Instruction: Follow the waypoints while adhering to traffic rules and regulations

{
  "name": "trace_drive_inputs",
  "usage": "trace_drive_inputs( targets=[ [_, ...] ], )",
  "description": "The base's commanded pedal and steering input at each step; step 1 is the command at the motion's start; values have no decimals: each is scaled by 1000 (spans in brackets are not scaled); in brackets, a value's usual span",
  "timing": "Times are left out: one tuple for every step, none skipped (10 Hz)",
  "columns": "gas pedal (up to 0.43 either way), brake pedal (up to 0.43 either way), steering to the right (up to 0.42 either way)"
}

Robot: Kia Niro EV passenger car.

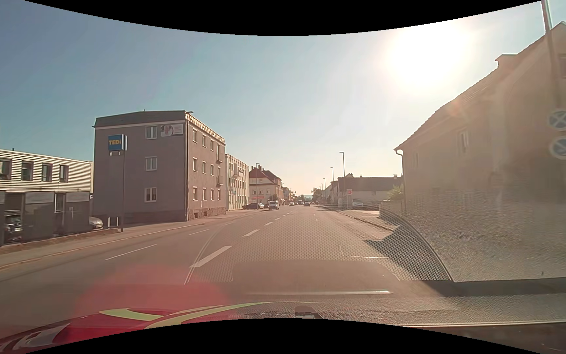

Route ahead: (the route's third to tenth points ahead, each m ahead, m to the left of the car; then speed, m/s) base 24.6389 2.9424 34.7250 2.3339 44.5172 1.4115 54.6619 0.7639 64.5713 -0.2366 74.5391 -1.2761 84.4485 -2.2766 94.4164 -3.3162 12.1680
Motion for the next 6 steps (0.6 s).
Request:
trace_drive_inputs(
  targets=[
    [39,0,11],
    [39,0,11],
    [39,0,12],
    [47,0,12],
    [67,0,12],
    [79,0,12]
  ],
)
